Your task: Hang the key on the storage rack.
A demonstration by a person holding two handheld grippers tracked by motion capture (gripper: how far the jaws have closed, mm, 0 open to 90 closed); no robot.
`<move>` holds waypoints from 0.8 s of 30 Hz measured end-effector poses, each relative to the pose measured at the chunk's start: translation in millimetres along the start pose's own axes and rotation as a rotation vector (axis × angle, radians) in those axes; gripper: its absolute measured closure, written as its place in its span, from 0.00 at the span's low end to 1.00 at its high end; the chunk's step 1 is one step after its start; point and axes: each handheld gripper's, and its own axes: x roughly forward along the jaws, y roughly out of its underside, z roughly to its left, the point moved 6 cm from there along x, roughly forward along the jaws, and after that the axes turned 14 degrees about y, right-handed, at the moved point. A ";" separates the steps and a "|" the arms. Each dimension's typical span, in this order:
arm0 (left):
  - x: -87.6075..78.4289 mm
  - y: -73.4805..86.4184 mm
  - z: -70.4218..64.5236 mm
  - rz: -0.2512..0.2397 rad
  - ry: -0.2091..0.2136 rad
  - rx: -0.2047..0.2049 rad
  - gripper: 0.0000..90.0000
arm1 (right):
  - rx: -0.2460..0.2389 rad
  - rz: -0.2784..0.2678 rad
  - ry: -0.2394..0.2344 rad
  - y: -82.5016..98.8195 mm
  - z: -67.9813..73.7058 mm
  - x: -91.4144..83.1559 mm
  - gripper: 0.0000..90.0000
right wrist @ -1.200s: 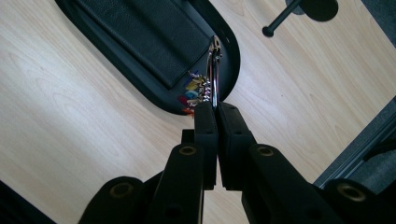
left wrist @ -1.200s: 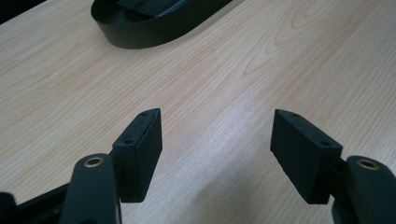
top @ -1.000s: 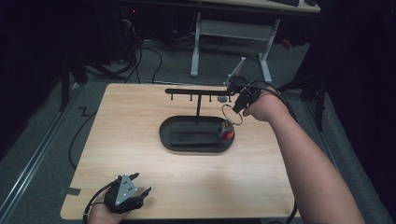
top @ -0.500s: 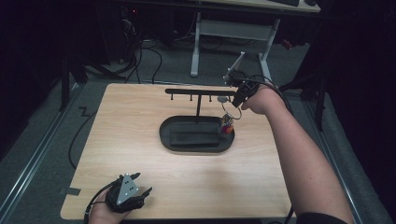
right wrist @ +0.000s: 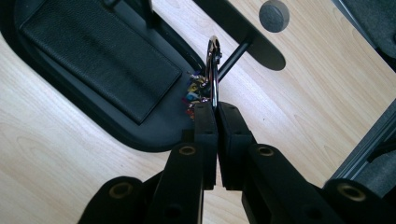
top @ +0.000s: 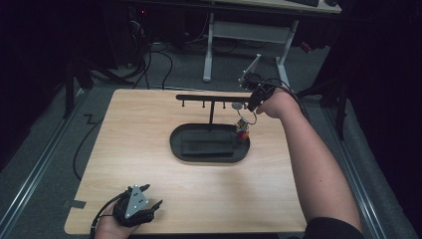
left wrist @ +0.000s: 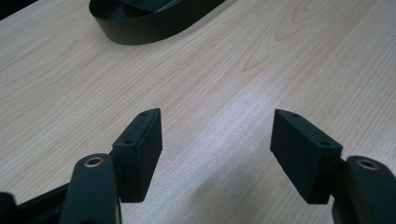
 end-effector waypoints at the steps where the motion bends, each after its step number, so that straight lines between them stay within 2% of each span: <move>1: 0.1 0.2 0.1 0.002 0.001 0.000 0.38 | -0.013 -0.007 0.000 -0.8 -1.6 1.7 0.98; 2: 0.5 0.4 0.0 0.001 0.003 -0.002 0.38 | 0.002 0.004 -0.004 -1.0 -1.4 2.7 0.98; 6: 1.0 0.2 -0.8 0.002 0.013 -0.003 0.38 | -0.001 -0.006 -0.002 -3.5 -4.9 5.7 0.97; 7: 0.9 0.1 -1.0 0.005 0.015 0.000 0.38 | 0.013 0.002 0.000 -3.3 -4.4 5.5 0.97; 13: 2.0 -0.4 -1.1 0.003 0.016 0.000 0.38 | 0.000 -0.010 0.010 -5.4 -5.7 10.2 0.96; 15: 2.3 -0.6 -0.8 0.003 0.017 -0.001 0.38 | 0.004 -0.028 0.021 -7.0 -6.0 8.6 0.91; 17: 2.6 -0.5 -0.8 0.007 0.020 0.002 0.38 | 0.032 -0.051 0.032 -8.1 -5.9 3.6 0.85; 20: 4.2 -1.2 -1.4 0.002 0.030 0.002 0.38 | 0.046 -0.080 0.032 -6.6 -4.1 -2.4 0.75; 23: 5.4 -2.2 -2.3 0.001 0.039 0.002 0.38 | 0.053 -0.104 0.037 -3.2 -2.6 -5.7 0.71; 24: 6.2 -2.8 -2.8 0.003 0.044 0.005 0.38 | 0.085 -0.119 0.027 3.1 0.0 -7.2 0.60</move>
